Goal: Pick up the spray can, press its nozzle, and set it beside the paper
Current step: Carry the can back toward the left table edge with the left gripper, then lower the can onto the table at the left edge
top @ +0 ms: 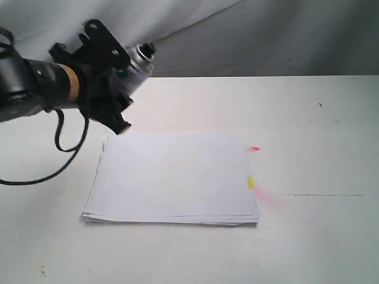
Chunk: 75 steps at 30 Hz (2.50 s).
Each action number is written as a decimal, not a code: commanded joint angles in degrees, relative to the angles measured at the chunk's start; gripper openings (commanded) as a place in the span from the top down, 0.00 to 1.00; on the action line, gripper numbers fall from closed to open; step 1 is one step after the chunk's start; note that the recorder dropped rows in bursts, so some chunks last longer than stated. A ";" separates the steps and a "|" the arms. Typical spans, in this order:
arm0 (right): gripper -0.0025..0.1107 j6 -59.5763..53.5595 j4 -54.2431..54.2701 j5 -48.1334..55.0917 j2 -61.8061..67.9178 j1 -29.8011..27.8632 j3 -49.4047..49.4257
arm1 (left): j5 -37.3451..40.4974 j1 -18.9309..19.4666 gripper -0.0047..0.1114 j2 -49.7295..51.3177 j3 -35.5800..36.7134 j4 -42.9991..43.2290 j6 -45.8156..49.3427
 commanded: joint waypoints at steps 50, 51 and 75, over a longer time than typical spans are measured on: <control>0.98 3.28 10.03 -50.39 -32.30 -0.01 64.51 | -49.93 29.48 0.96 -12.21 40.00 -40.36 4.76; 0.98 3.19 10.03 -50.39 -32.30 -0.01 64.51 | -51.60 29.48 0.96 -9.99 40.00 -40.36 7.24; 0.98 1.98 10.03 -50.39 -32.30 -0.01 64.51 | -76.49 29.48 0.96 17.56 39.90 -39.40 9.02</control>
